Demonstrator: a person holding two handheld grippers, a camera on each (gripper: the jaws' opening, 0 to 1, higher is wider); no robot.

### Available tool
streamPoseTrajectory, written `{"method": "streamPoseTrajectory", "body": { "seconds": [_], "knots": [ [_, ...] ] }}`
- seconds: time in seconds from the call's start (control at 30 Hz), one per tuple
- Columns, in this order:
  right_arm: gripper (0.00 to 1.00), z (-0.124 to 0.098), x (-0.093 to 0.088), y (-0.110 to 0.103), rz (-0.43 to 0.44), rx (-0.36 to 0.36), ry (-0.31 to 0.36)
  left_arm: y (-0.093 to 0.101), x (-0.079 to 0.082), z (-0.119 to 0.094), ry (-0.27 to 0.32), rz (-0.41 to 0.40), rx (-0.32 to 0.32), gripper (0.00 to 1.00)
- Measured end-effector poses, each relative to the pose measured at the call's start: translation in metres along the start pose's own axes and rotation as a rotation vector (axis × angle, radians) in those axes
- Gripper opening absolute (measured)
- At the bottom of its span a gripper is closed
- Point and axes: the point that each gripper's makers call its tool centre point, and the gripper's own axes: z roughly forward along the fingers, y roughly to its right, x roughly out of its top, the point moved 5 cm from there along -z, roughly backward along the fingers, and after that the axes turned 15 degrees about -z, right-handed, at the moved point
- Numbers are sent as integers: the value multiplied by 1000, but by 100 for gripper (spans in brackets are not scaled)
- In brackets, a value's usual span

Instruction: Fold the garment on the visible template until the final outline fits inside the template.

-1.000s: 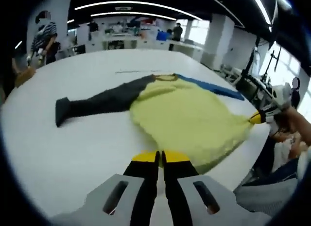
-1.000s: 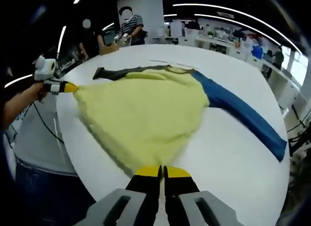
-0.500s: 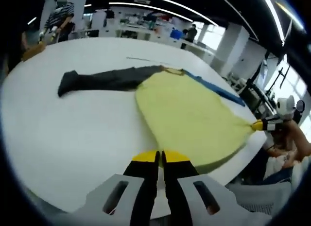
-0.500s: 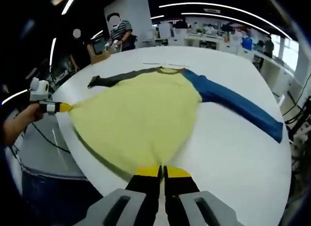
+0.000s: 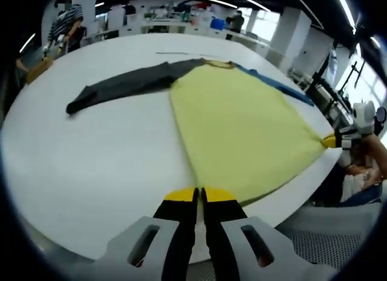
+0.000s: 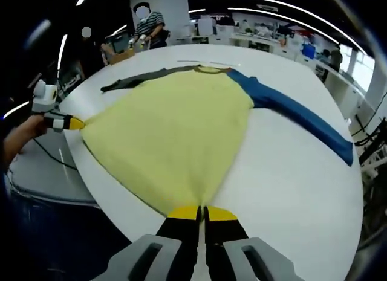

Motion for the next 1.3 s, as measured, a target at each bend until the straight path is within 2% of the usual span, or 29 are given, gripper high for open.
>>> {"method": "streamPoseTrajectory", "body": {
  "seconds": [0.23,0.37,0.53,0.7,1.0,1.1,1.17,1.3],
  "knots": [
    [0,7,-6,0,-10,8,-22,-7,-5,3,-1,43,58,1],
    [0,9,-9,0,-46,14,-30,-7,-7,5,-3,61,55,1],
    [0,9,-10,3,-39,14,-25,-11,-8,4,-7,71,68,3],
    [13,5,-9,6,-33,17,-4,-11,-6,2,20,55,32,17],
    [34,-6,3,13,4,14,82,0,6,-2,114,46,-55,38],
    [40,-10,7,18,16,6,112,2,10,-3,134,58,-66,45],
    [43,-12,10,21,19,-1,126,6,11,-4,135,28,-102,50],
    [46,-14,15,29,32,-13,158,9,16,-5,150,29,-121,58]
  ]
}}
